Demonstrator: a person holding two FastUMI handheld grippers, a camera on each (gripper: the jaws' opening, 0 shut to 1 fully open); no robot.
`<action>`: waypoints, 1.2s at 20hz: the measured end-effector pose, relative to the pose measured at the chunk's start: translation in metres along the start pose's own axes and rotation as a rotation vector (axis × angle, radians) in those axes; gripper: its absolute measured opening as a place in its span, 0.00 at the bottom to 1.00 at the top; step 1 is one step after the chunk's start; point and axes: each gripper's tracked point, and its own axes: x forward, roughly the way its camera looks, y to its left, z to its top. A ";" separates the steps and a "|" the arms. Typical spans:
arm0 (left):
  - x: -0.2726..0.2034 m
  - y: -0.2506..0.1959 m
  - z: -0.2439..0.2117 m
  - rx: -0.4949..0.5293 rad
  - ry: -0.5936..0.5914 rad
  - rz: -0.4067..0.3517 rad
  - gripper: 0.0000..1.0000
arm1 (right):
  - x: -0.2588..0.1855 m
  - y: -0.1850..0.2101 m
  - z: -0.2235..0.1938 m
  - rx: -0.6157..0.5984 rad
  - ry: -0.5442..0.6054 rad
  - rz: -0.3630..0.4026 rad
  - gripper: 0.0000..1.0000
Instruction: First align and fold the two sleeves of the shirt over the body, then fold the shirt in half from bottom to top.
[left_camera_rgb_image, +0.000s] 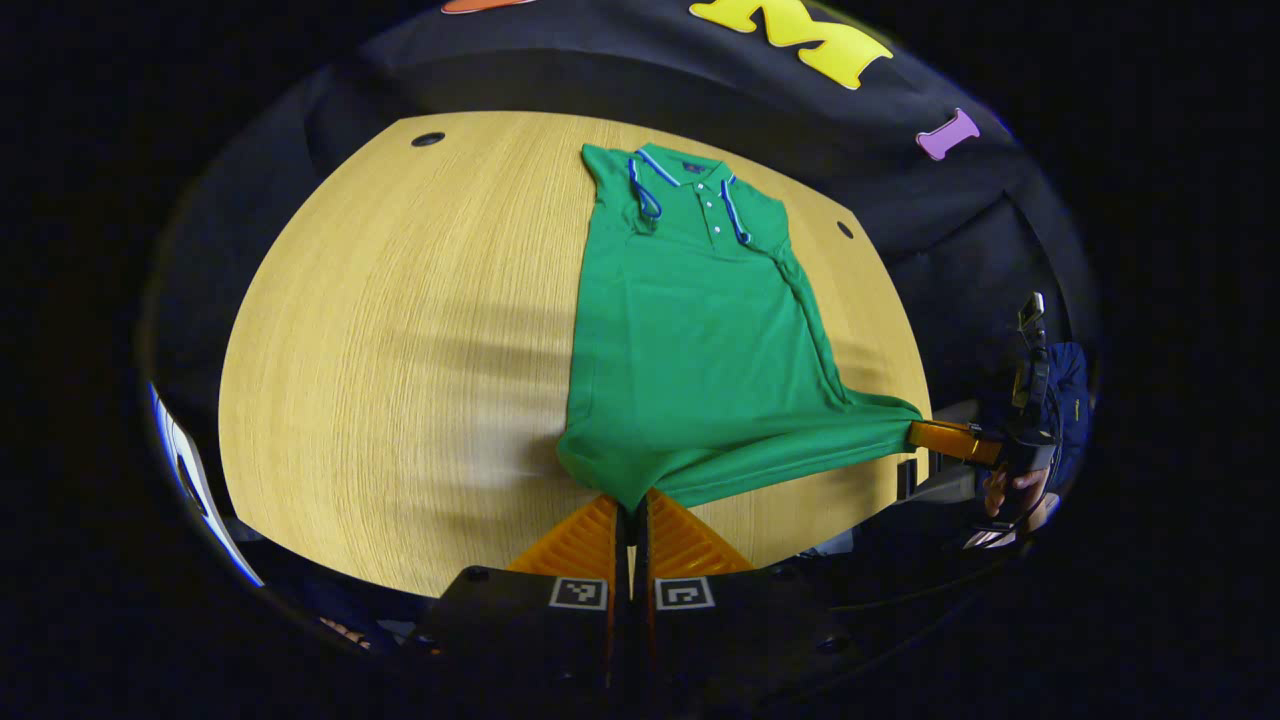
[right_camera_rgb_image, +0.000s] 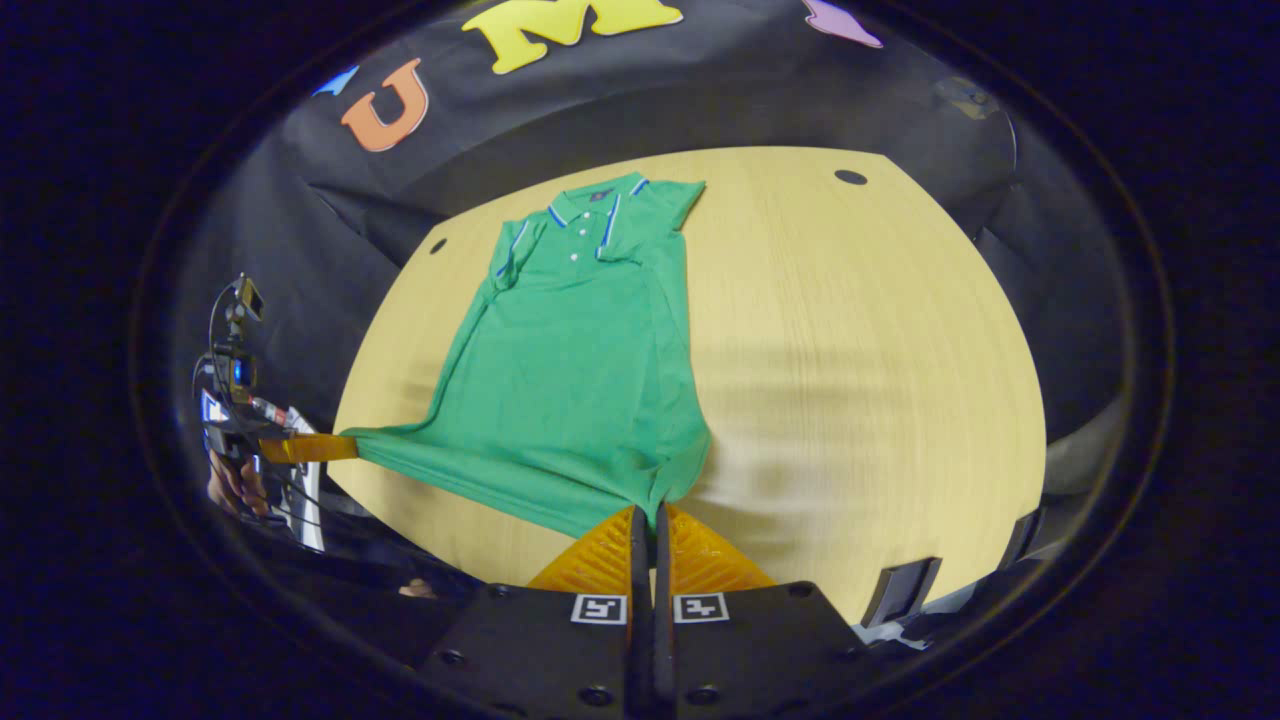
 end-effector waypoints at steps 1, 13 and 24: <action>-0.003 -0.001 0.010 0.015 -0.019 -0.004 0.04 | -0.002 0.005 0.011 0.012 -0.013 0.015 0.00; -0.024 -0.007 0.156 0.090 -0.286 -0.030 0.04 | -0.027 0.021 0.152 0.023 -0.199 0.064 0.02; 0.011 0.008 0.306 0.106 -0.468 -0.008 0.04 | 0.025 0.026 0.292 0.009 -0.372 0.078 0.02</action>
